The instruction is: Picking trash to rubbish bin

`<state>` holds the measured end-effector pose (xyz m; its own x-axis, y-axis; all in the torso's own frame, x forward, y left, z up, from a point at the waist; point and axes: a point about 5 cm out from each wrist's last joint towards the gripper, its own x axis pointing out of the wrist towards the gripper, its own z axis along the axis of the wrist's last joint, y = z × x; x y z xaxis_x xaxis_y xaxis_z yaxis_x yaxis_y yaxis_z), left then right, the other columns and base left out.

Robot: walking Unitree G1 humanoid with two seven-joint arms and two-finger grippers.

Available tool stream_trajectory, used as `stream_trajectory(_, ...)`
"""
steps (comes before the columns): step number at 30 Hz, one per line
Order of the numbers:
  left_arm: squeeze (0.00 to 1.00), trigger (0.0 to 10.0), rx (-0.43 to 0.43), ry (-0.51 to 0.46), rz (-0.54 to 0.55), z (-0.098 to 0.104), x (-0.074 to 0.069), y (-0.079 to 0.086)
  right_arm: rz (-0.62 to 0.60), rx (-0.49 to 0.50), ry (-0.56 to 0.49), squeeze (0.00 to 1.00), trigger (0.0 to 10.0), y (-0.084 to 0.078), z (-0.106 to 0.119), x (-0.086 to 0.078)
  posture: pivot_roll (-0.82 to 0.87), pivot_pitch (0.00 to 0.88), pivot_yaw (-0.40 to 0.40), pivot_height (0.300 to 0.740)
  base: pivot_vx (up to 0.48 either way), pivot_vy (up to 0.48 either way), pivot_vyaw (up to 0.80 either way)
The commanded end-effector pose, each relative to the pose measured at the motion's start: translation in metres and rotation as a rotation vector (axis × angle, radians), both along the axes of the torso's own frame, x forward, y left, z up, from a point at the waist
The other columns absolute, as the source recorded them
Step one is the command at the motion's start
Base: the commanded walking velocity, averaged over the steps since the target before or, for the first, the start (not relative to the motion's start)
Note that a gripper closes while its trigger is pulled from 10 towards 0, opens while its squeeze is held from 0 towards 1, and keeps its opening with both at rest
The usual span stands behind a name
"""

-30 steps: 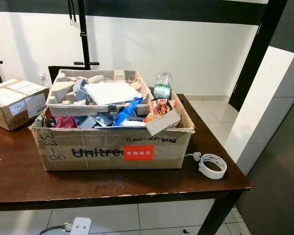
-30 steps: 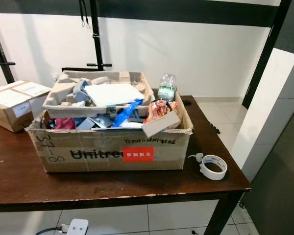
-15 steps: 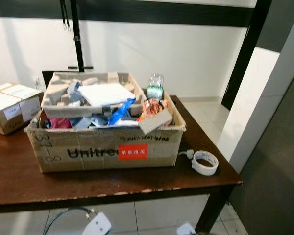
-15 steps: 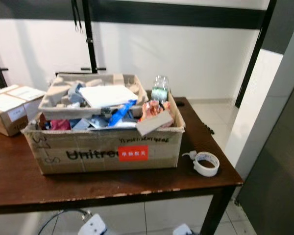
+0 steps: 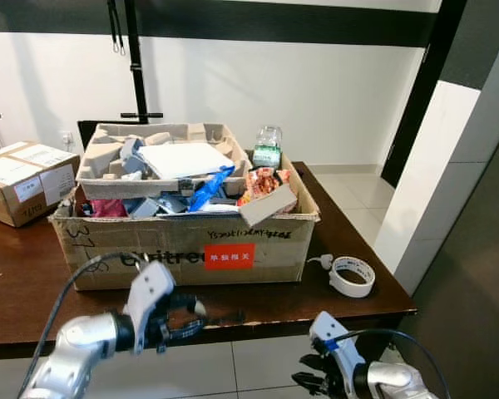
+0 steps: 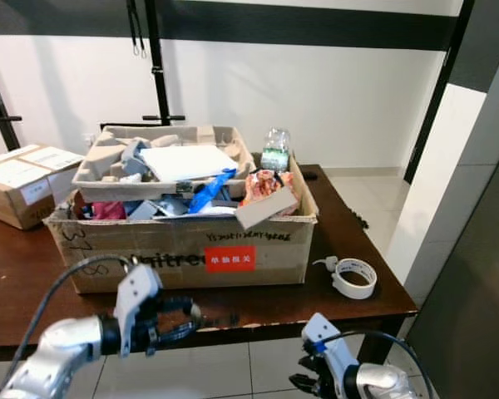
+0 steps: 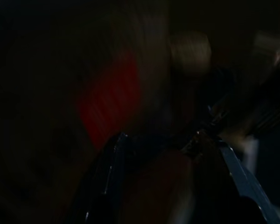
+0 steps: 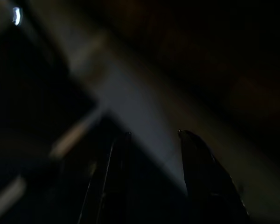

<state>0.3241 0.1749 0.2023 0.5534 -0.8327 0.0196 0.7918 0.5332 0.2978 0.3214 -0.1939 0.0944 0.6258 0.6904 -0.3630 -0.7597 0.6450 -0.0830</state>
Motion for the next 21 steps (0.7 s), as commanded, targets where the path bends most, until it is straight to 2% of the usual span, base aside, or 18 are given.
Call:
stream_trajectory(1, 0.0, 10.0, -0.052, -0.065, -0.034, 0.025, 0.001, -0.006, -0.027, 0.107, -0.108, 0.0, 10.0, 0.001, 0.035, 0.013, -0.07, 0.086, -0.016, 0.74, 0.0, 0.0, 0.0)
stream_trajectory(3, 0.0, 10.0, -0.052, -0.065, -0.034, 0.025, 0.001, -0.006, -0.027, 0.107, -0.108, 0.0, 10.0, 0.001, 0.035, 0.013, -0.07, 0.086, -0.016, 0.74, 0.0, 0.0, 0.0)
stream_trajectory(5, 0.0, 10.0, -0.107, -0.141, -0.045, 0.051, 0.004, -0.015, -0.059, 0.249, -0.216, 0.0, 10.0, 0.006, 0.075, 0.026, -0.07, 0.086, -0.018, 0.74, 0.0, 0.0, 0.0)
stream_trajectory(6, 0.0, 10.0, -0.107, -0.141, -0.045, 0.051, 0.004, -0.015, -0.059, 0.249, -0.216, 0.0, 10.0, 0.006, 0.075, 0.026, -0.07, 0.086, -0.018, 0.74, 0.0, 0.0, 0.0)
stream_trajectory(7, 0.0, 10.0, -0.117, -0.18, -0.055, 0.065, 0.005, -0.021, -0.056, 0.321, -0.26, 0.0, 10.0, 0.01, 0.095, 0.029, -0.07, 0.085, -0.02, 0.74, 0.0, 0.0, 0.0)
stream_trajectory(9, 0.0, 10.0, -0.129, -0.259, -0.044, 0.086, 0.01, -0.03, -0.033, 0.399, -0.31, 0.0, 10.0, 0.018, 0.121, 0.031, -0.07, 0.086, -0.024, 0.74, 0.0, 0.0, 0.0)
stream_trajectory(13, 0.0, 10.0, -0.129, -0.298, -0.058, 0.101, 0.016, -0.04, 0.005, 0.442, -0.34, 0.0, 10.0, 0.029, 0.139, 0.032, -0.07, 0.089, -0.027, 0.74, 0.0, 0.0, 0.0)
stream_trajectory(14, 0.0, 10.0, -0.093, -0.325, -0.028, 0.107, 0.023, -0.043, 0.021, 0.441, -0.354, 0.0, 10.0, 0.035, 0.145, 0.033, -0.07, 0.09, -0.027, 0.74, 0.0, 0.0, 0.0)
stream_trajectory(15, 0.0, 10.0, -0.093, -0.325, -0.028, 0.107, 0.023, -0.043, 0.021, 0.441, -0.354, 0.0, 10.0, 0.035, 0.145, 0.033, -0.07, 0.09, -0.027, 0.74, 0.0, 0.0, 0.0)
stream_trajectory(17, 0.0, 10.0, 0.022, -0.374, 0.066, 0.11, 0.038, -0.044, 0.06, 0.406, -0.371, 0.0, 10.0, 0.048, 0.154, 0.033, -0.07, 0.091, -0.027, 0.74, 0.0, 0.0, 0.0)
stream_trajectory(18, 0.0, 10.0, 0.022, -0.374, 0.066, 0.11, 0.038, -0.044, 0.06, 0.406, -0.371, 0.0, 10.0, 0.048, 0.154, 0.033, -0.07, 0.091, -0.027, 0.74, 0.0, 0.0, 0.0)
stream_trajectory(19, 0.0, 10.0, 0.104, -0.386, 0.144, 0.107, 0.049, -0.041, 0.096, 0.381, -0.366, 0.0, 10.0, 0.058, 0.159, 0.032, -0.07, 0.095, -0.025, 0.74, 0.0, 0.0, 0.0)
stream_trajectory(21, 0.0, 10.0, 0.136, -0.381, 0.181, 0.105, 0.054, -0.04, 0.112, 0.369, -0.362, 0.0, 10.0, 0.062, 0.161, 0.031, -0.07, 0.098, -0.025, 0.74, 0.0, 0.0, 0.0)
